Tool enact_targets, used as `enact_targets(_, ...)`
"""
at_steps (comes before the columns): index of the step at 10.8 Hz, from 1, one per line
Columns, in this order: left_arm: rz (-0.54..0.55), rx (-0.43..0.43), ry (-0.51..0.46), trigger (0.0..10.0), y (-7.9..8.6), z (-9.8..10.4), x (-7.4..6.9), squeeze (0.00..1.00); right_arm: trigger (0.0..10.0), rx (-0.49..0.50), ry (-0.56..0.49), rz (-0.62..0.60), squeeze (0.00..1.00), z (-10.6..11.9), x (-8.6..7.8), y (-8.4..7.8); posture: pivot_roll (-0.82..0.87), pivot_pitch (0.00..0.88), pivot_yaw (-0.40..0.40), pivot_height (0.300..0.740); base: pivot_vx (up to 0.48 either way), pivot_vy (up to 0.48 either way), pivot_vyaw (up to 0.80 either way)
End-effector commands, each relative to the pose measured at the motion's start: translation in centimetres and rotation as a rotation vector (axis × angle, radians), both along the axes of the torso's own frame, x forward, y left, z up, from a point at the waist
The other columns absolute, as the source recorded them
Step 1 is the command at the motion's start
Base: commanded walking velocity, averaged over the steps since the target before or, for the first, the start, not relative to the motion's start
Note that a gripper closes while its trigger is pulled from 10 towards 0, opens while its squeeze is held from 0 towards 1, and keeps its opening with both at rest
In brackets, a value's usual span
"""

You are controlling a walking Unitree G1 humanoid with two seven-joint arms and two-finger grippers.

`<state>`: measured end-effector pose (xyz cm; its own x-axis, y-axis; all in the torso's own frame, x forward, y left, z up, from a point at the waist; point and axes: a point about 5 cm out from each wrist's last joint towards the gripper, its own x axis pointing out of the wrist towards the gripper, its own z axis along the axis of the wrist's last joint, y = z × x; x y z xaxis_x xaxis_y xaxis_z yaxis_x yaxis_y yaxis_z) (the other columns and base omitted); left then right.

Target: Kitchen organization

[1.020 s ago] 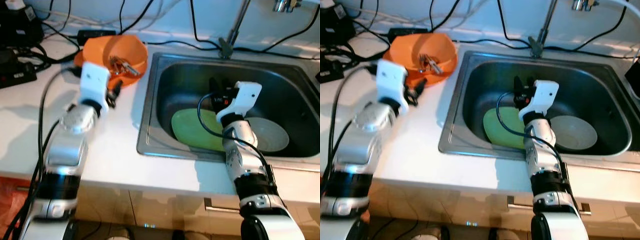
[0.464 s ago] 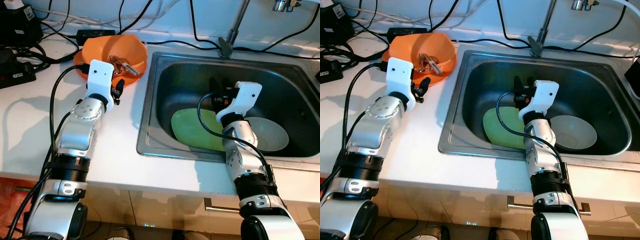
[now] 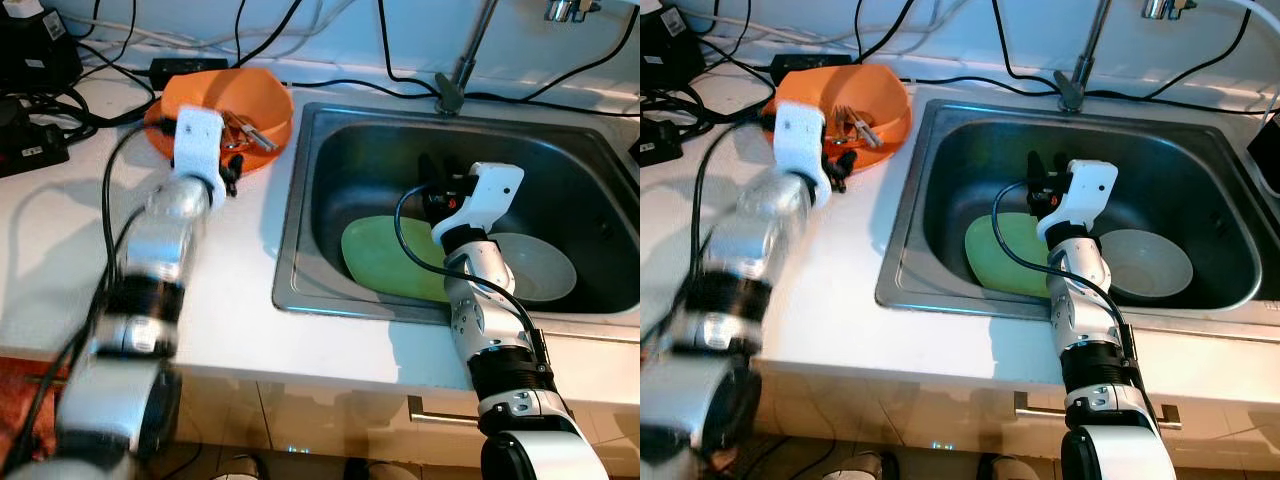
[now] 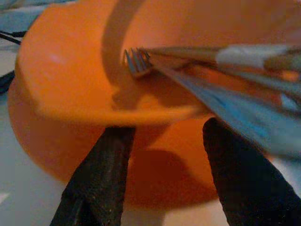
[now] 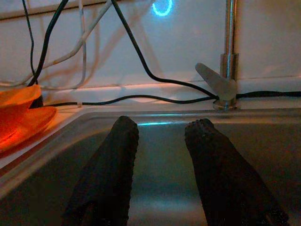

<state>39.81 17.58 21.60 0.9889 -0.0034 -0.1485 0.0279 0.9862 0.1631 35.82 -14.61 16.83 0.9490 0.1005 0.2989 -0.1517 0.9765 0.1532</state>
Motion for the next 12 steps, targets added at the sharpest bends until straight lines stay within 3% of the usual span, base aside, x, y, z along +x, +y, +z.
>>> enact_targets(1,0.029,-0.008,0.014,10.0,0.4,0.1,0.3,0.0,10.0,0.01,0.029,-0.005,0.0,-0.8,-0.3,-0.2,0.06,0.126,-0.003,0.74,0.0,0.0,0.0)
enact_targets(7,0.038,-0.079,0.064,10.0,0.4,0.9,2.0,0.0,10.0,0.01,0.031,0.0,0.0,-1.0,-0.5,-0.3,0.05,0.133,0.009,0.74,0.0,0.0,0.0)
enact_targets(9,0.024,-0.138,0.093,10.0,0.4,0.4,2.2,0.0,10.0,0.009,0.032,0.001,0.0,-1.0,-0.6,-0.2,0.05,0.136,0.009,0.74,0.0,0.0,0.0)
enact_targets(12,0.016,-0.191,0.198,10.0,0.7,-2.1,1.6,0.0,10.0,0.006,0.038,0.002,0.0,-1.1,-0.7,-0.3,0.05,0.145,0.013,0.74,0.0,0.0,0.0)
